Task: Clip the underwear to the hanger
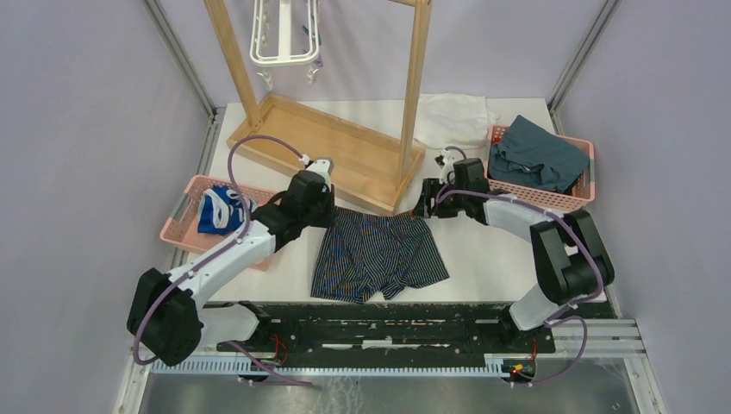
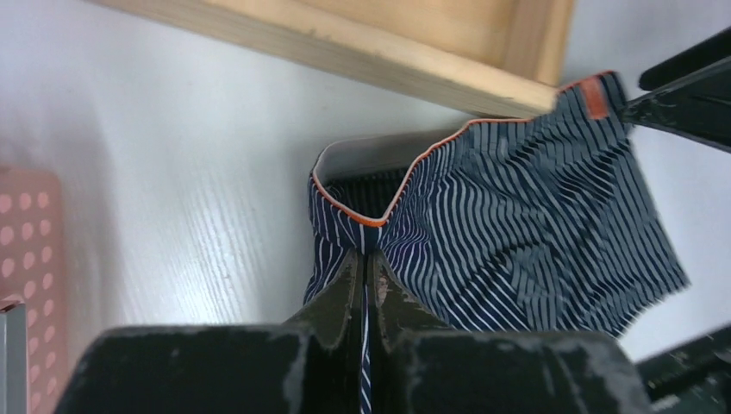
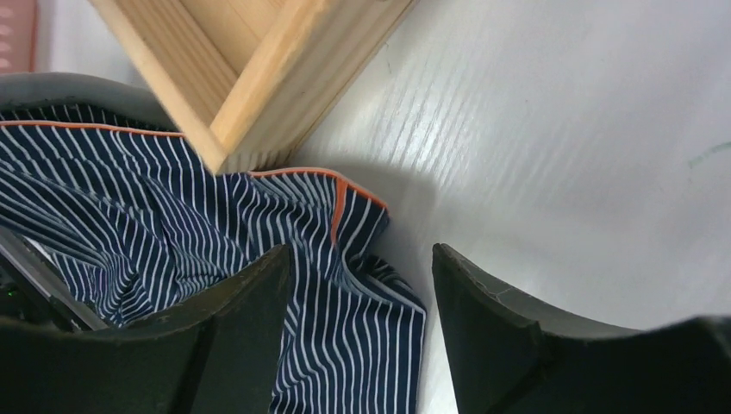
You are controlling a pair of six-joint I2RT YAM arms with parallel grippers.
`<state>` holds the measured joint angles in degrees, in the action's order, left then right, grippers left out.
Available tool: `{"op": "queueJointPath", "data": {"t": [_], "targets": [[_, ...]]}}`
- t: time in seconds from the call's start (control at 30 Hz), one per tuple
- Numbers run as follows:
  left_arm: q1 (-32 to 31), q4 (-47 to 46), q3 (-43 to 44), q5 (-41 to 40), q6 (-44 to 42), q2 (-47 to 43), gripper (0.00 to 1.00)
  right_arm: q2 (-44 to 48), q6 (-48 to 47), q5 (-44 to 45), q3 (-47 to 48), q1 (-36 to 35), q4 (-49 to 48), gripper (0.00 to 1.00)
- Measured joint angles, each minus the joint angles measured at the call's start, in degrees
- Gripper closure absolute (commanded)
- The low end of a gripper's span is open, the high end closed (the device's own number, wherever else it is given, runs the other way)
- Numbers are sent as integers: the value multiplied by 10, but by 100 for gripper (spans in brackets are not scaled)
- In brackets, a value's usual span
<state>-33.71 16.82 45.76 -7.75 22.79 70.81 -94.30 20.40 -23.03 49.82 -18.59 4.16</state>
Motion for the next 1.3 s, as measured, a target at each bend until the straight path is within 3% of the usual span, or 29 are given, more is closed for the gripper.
{"op": "queueJointPath", "data": {"t": [0.23, 0.37, 0.63, 0.93, 1.3], "targets": [[-3, 139, 149, 69, -46, -29, 97, 194, 40, 46, -137, 5, -125, 30], [-12, 199, 226, 65, -82, -35, 97, 237, 59, 71, -170, 5, -201, 29], [-17, 256, 230, 5, -109, -19, 97, 125, 60, 35, -115, 8, -177, 30], [-17, 268, 205, -102, -109, 44, 97, 10, 139, 9, -94, 8, -172, 30], [-17, 263, 202, -172, -109, 72, 97, -48, 220, -83, -94, 8, -296, 25]]}}
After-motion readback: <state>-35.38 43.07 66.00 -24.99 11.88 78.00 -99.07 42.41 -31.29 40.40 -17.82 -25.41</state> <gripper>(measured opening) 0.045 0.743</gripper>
